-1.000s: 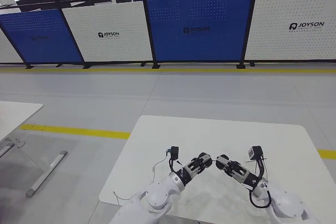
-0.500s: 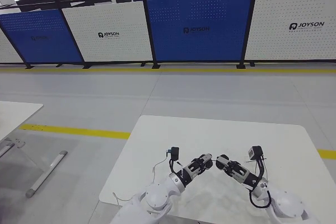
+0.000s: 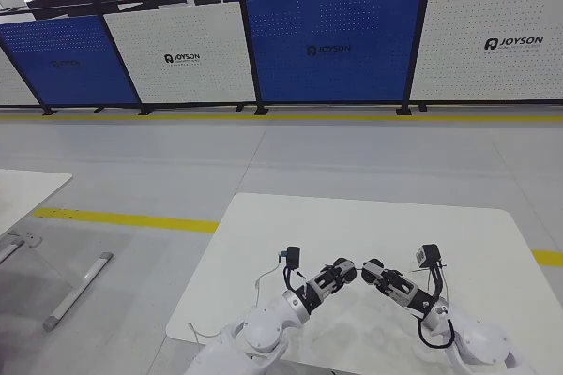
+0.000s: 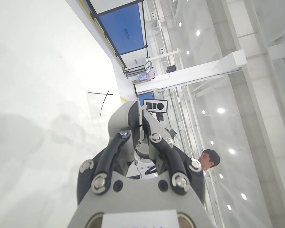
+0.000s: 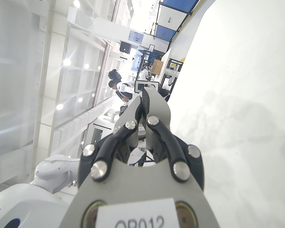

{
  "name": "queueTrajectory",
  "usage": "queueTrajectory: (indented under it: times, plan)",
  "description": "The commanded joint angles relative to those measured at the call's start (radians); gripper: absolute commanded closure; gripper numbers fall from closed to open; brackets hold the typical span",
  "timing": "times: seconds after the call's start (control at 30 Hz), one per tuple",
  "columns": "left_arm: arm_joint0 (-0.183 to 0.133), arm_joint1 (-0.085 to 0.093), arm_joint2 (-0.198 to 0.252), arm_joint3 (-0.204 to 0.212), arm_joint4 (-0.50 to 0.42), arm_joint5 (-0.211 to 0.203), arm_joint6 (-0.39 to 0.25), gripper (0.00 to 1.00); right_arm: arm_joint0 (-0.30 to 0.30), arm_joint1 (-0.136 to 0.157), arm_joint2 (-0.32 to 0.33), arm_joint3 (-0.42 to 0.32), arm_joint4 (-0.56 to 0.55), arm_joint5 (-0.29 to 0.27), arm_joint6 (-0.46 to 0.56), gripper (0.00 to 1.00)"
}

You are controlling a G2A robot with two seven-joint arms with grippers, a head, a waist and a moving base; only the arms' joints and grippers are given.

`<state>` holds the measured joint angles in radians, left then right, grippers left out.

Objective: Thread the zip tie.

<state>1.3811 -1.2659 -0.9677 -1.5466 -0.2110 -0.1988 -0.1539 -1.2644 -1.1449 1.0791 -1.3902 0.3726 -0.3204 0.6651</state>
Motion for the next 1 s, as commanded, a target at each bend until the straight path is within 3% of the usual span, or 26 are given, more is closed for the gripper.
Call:
queueTrajectory:
  times: [0.0, 0.4, 0.43, 0.5, 0.57, 0.83, 0.97]
  plan:
    - [0.001, 0.000, 0.001, -0.002, 0.003, -0.003, 0.001, 1.00, 0.000, 0.000, 0.000, 0.000, 0.000, 0.000, 0.000, 1.00]
    - [0.012, 0.000, -0.005, -0.018, 0.020, -0.003, 0.008, 1.00, -0.015, -0.001, 0.010, -0.024, -0.013, 0.019, -0.019, 1.00]
    - [0.013, 0.000, -0.006, -0.018, 0.015, 0.000, 0.009, 0.94, -0.017, -0.001, 0.011, -0.025, -0.014, 0.019, -0.019, 1.00]
    - [0.014, 0.000, -0.008, -0.019, 0.009, 0.003, 0.006, 0.67, -0.018, -0.002, 0.013, -0.027, -0.015, 0.019, -0.019, 1.00]
    - [0.015, 0.001, -0.011, -0.019, 0.005, 0.001, 0.000, 0.54, -0.020, -0.002, 0.015, -0.028, -0.015, 0.020, -0.019, 1.00]
    - [0.021, 0.002, -0.017, -0.021, 0.006, -0.003, -0.015, 0.64, -0.021, -0.005, 0.018, -0.027, -0.018, 0.021, -0.016, 1.00]
    - [0.021, 0.002, -0.018, -0.017, 0.007, -0.007, -0.018, 0.89, -0.021, -0.007, 0.020, -0.026, -0.019, 0.021, -0.016, 1.00]
